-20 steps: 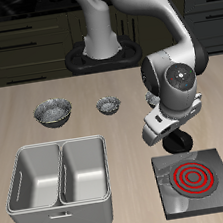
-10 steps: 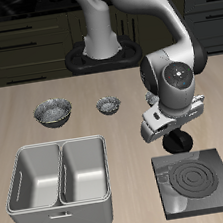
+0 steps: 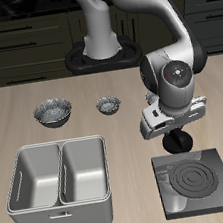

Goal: Turn off the flat stove

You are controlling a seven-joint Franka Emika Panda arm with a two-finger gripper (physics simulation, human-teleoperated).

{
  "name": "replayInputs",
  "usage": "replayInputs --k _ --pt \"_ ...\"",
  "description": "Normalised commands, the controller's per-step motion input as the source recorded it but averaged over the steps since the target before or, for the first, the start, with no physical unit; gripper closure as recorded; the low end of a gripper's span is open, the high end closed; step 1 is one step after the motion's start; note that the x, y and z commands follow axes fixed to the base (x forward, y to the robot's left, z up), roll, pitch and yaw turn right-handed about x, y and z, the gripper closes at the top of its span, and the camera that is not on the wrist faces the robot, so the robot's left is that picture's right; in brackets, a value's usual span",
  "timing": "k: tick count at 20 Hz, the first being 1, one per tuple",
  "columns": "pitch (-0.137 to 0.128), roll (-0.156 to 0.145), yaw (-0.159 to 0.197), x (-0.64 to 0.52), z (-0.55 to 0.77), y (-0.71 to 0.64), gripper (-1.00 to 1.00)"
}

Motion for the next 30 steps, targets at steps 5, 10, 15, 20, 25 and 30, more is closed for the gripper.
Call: replayInputs --k 5,10,15,20,25,30 --pt "0.005 0.007 -0.105 0.00 0.12 0.03 1.00" --pt "-0.009 0.025 -0.061 -0.01 0.09 0.10 1.00" --pt "-0.012 -0.017 -0.062 0.11 0.10 0.00 1.00" --pt "-0.018 -0.010 -0.088 0.09 0.10 -0.03 1.00" --pt "-0.007 0.009 -0.090 0.06 0.09 0.05 1.00" --pt "-0.016 0.013 -0.079 0.02 0.09 0.09 1.00"
